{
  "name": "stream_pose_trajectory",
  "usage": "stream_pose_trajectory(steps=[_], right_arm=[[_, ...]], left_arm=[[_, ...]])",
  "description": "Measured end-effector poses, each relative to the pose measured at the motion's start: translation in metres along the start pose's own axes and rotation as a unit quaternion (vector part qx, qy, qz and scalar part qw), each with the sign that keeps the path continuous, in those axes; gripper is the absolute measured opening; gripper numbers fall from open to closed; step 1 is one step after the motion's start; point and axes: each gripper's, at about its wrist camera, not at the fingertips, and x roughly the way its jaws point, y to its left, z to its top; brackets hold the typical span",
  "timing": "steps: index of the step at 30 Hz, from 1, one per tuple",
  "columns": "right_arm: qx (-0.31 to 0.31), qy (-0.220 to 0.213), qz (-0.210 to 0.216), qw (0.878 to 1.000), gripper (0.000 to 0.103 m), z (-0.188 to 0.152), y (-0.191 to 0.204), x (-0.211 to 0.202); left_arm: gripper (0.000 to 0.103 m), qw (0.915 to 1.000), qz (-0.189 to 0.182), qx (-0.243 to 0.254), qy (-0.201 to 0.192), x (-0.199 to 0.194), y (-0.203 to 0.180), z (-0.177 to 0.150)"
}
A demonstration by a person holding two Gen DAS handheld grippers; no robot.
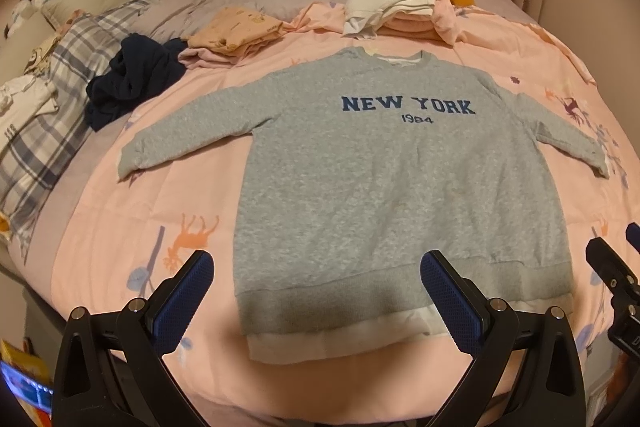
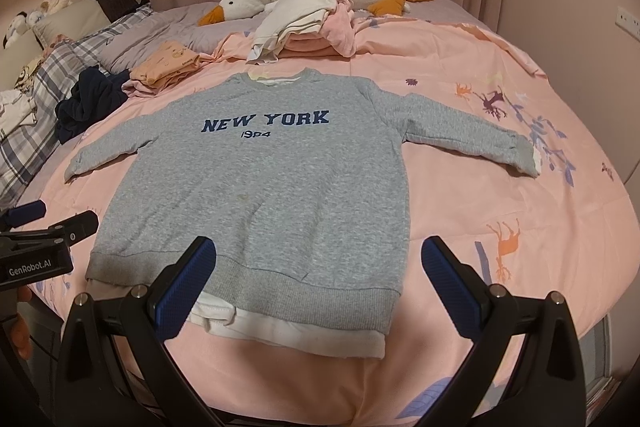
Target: Fold small clothes
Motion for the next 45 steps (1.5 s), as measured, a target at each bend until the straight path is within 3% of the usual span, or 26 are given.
stream_pose_trajectory(steps=[15, 23, 28, 31, 35, 41, 45], right_arm=[[0.022, 0.009, 0.015, 1.0, 0.103, 0.001, -0.011, 0.009], [0.127, 0.014, 0.106, 0.986, 0.103, -0.002, -0.067, 0.033], [0.256, 0.02, 0.125, 0.958, 0.103, -0.01, -0.139, 0.062], [0.339, 0.014, 0.12, 0.933, 0.103, -0.017, -0.188, 0.079], [0.398, 0.006, 0.095, 0.912, 0.097, -0.012, -0.233, 0.093], [0.462, -0.024, 0.122, 0.878, 0.087, 0.008, -0.278, 0.122], [0.505, -0.033, 0.097, 0.857, 0.076, 0.021, -0.306, 0.145]], left_arm=[[0.102, 0.9999, 0.001, 0.005, 0.016, 0.012, -0.009, 0.007], [0.102, 0.9956, -0.083, -0.026, 0.034, 0.03, -0.012, 0.015], [0.102, 0.9767, -0.192, -0.079, 0.053, 0.053, -0.008, 0.024], [0.102, 0.9678, -0.223, -0.1, 0.059, 0.064, -0.01, 0.03], [0.102, 0.9689, -0.218, -0.098, 0.065, 0.076, -0.016, 0.04], [0.102, 0.9717, -0.199, -0.101, 0.077, 0.096, -0.016, 0.05], [0.102, 0.9732, -0.189, -0.1, 0.083, 0.103, -0.017, 0.053]])
